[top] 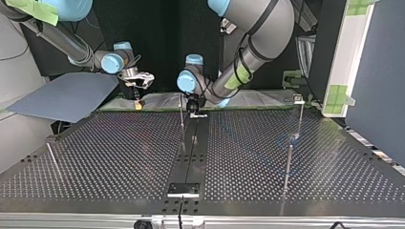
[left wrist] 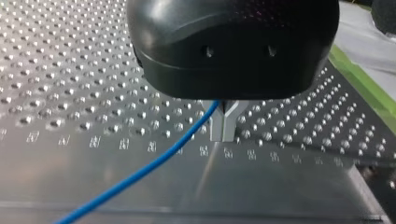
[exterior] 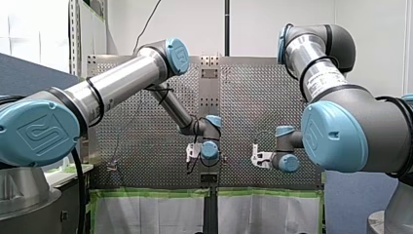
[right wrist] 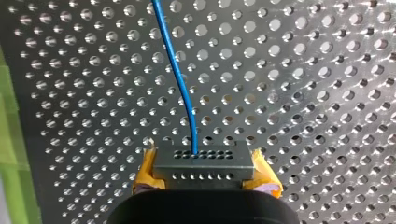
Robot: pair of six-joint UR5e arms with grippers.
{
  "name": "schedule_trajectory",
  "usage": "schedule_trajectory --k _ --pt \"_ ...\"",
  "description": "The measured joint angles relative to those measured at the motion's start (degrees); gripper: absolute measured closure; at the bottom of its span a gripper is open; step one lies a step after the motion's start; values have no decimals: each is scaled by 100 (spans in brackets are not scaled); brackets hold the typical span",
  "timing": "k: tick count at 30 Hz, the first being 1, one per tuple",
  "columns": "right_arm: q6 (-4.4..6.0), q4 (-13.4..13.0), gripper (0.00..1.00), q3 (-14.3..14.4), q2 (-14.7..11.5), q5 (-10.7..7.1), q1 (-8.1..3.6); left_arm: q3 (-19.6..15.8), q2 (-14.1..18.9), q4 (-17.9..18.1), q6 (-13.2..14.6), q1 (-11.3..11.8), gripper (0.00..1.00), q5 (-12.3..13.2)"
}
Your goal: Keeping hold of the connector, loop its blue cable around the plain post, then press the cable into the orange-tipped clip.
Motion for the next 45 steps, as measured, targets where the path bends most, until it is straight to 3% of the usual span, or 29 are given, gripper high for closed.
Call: schedule_trajectory --k 19,35,45 --pt "7 39 100 -216 2 -34 -71 93 -1 -76 79 168 100 -51" --pt "166 13 100 -364 4 -36 -159 194 1 -244 235 334 100 -60" --pt "184 10 100 -422 5 -42 -183 195 3 -340 373 379 100 -145"
